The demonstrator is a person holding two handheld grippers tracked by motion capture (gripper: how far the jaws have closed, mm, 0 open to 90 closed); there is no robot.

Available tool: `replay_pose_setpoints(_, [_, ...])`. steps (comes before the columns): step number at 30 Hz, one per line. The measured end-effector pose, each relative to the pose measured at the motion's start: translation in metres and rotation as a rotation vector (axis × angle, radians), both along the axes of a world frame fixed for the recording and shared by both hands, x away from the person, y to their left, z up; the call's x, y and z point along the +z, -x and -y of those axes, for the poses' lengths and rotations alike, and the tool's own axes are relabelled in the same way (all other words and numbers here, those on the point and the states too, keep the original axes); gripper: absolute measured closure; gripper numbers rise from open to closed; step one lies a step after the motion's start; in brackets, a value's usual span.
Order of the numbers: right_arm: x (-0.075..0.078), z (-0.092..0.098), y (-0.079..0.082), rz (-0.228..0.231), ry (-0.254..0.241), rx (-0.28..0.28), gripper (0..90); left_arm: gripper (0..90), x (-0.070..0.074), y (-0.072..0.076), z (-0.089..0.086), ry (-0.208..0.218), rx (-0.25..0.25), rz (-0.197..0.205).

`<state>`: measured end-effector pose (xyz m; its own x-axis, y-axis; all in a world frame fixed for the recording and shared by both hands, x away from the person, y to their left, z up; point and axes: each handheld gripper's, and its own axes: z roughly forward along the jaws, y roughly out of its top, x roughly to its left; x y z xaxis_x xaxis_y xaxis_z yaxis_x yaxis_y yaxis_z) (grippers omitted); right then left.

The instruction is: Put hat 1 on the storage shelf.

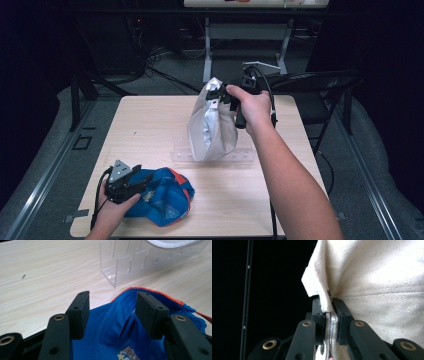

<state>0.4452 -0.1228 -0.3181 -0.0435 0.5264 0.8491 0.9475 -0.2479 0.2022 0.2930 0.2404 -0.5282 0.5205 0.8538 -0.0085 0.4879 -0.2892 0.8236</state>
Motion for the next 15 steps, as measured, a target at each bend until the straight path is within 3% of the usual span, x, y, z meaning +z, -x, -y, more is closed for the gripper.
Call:
replay_pose_setpoints(6, [-0.001, -0.006, -0.006, 0.010, -0.010, -0.036, 80.8, 45.5, 0.004, -0.001, 0.005, 0.001, -0.006, 0.014])
replay_pose_setpoints(10, [-0.006, -0.010, -0.007, 0.004, 0.026, -0.045, 80.8, 45.5, 0.008, -0.002, 0.010, 0.005, -0.010, 0.035])
replay_pose_setpoints(15, [-0.007, -0.007, -0.007, 0.008, 0.026, -0.059, 80.8, 45.0, 0.012, -0.005, 0.020, 0.006, -0.024, 0.045])
